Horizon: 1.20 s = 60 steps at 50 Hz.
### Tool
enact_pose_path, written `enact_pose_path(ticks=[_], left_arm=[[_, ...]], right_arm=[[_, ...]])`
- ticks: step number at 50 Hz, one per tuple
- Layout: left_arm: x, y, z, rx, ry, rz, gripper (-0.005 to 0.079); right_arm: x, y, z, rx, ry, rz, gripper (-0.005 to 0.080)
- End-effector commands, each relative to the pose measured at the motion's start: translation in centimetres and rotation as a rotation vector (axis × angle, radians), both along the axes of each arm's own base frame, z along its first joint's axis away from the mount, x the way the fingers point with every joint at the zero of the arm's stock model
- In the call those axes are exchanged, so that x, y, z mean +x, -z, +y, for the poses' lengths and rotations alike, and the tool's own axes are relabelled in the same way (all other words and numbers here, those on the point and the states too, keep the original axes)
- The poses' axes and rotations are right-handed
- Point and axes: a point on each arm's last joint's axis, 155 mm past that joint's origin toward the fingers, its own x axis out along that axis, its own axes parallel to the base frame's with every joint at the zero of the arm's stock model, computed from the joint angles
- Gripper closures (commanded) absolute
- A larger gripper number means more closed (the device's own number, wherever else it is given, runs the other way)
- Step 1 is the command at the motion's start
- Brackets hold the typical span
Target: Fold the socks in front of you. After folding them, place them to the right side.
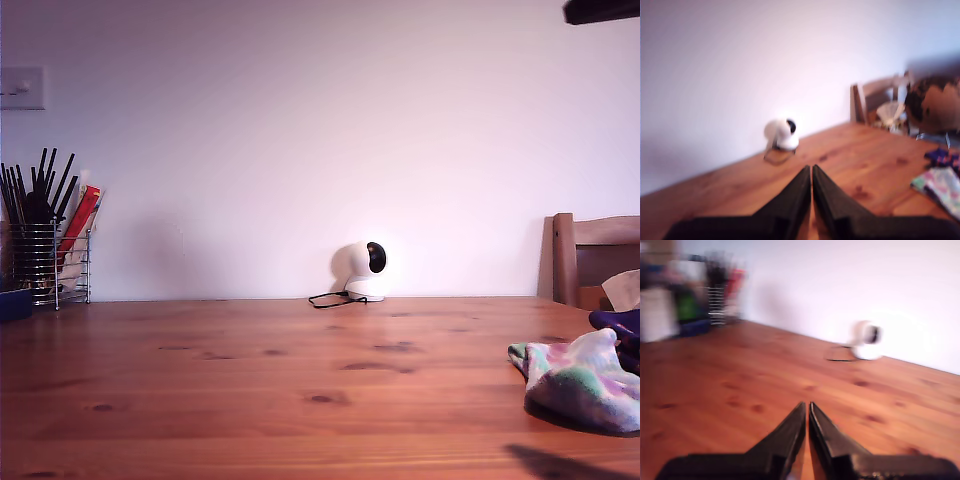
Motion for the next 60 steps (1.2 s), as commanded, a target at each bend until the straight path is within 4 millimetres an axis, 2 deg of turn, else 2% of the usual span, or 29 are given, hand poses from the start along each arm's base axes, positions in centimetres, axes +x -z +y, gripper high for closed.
enact_pose_path(ticks=[1, 14, 18, 27, 34, 40, 51, 60], left_arm=[[0.6, 0.9, -0.1, 0.018, -0.013, 0.019, 0.0766], [2.1, 0.2, 0.7, 0.0, -0.053, -0.003, 0.0766], [2.5, 0.4, 1.2, 0.006, -0.069, 0.003, 0.0766], [3.6, 1.0, 2.3, -0.028, -0.089, 0.008, 0.0766], [4.3, 2.6, 3.3, -0.079, -0.113, 0.03, 0.0766], [4.4, 3.2, 3.4, -0.073, -0.108, 0.038, 0.0766], [4.3, 2.6, 3.3, -0.081, -0.098, 0.019, 0.0766], [4.3, 2.8, 3.3, -0.079, -0.098, 0.024, 0.0766]], right_arm=[[0.4, 0.7, -0.6, -0.007, 0.034, 0.006, 0.0765], [1.6, -2.3, -2.4, -0.082, 0.097, -0.148, 0.0765], [2.1, -2.4, -3.4, -0.089, 0.135, -0.155, 0.0765], [3.1, -1.5, -5.2, -0.096, 0.176, -0.144, 0.0765], [3.5, 0.3, -5.8, -0.078, 0.17, -0.106, 0.0765], [3.7, 0.5, -5.8, -0.061, 0.151, -0.108, 0.0765], [3.7, 0.4, -5.8, -0.054, 0.141, -0.11, 0.0765], [3.6, 2.3, -5.9, -0.084, 0.141, -0.041, 0.0765]])
